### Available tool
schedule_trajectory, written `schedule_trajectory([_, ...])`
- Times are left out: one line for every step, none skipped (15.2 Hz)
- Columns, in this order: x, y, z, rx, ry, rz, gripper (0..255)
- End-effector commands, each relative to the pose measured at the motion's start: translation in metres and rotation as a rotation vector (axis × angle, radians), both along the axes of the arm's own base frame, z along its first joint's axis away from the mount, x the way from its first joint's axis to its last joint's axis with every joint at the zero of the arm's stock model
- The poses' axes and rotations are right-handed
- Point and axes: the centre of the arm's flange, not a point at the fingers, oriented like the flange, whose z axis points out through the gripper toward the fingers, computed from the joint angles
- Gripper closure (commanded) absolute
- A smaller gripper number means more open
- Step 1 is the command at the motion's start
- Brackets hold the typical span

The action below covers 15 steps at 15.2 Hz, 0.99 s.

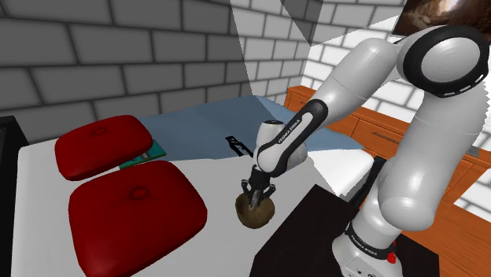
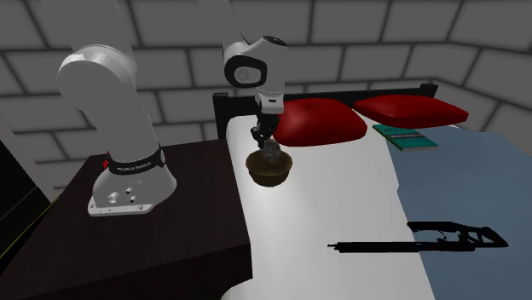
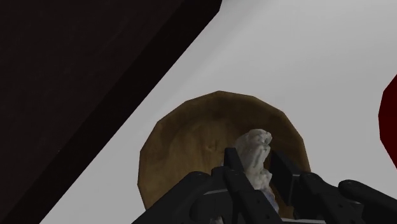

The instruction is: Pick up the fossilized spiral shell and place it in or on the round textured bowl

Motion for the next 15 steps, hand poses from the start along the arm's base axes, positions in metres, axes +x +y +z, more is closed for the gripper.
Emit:
schedule_trajectory([0.0,0.0,-0.008,0.0,-0.001,0.0,255])
schedule_trajectory([0.0,0.0,-0.008,0.0,-0.001,0.0,255])
schedule_trajectory([0.0,0.0,-0.008,0.0,-0.001,0.0,255])
schedule_trajectory([0.0,0.0,-0.008,0.0,-0.001,0.0,255])
schedule_trajectory([0.0,0.0,-0.008,0.0,-0.001,0.0,255])
schedule_trajectory([0.0,0.0,-0.008,0.0,-0.001,0.0,255])
schedule_trajectory([0.0,0.0,-0.008,0.0,-0.001,0.0,255])
schedule_trajectory([0.0,0.0,-0.008,0.0,-0.001,0.0,255])
schedule_trajectory([0.0,0.0,-0.008,0.0,-0.001,0.0,0])
schedule_trajectory([0.0,0.0,-0.008,0.0,-0.001,0.0,0])
schedule_trajectory([0.0,0.0,-0.008,0.0,-0.001,0.0,0])
schedule_trajectory([0.0,0.0,-0.008,0.0,-0.001,0.0,0])
schedule_trajectory([0.0,0.0,-0.008,0.0,-0.001,0.0,0])
schedule_trajectory([0.0,0.0,-0.008,0.0,-0.001,0.0,0])
schedule_trajectory([0.001,-0.002,0.005,0.0,-0.001,0.0,0])
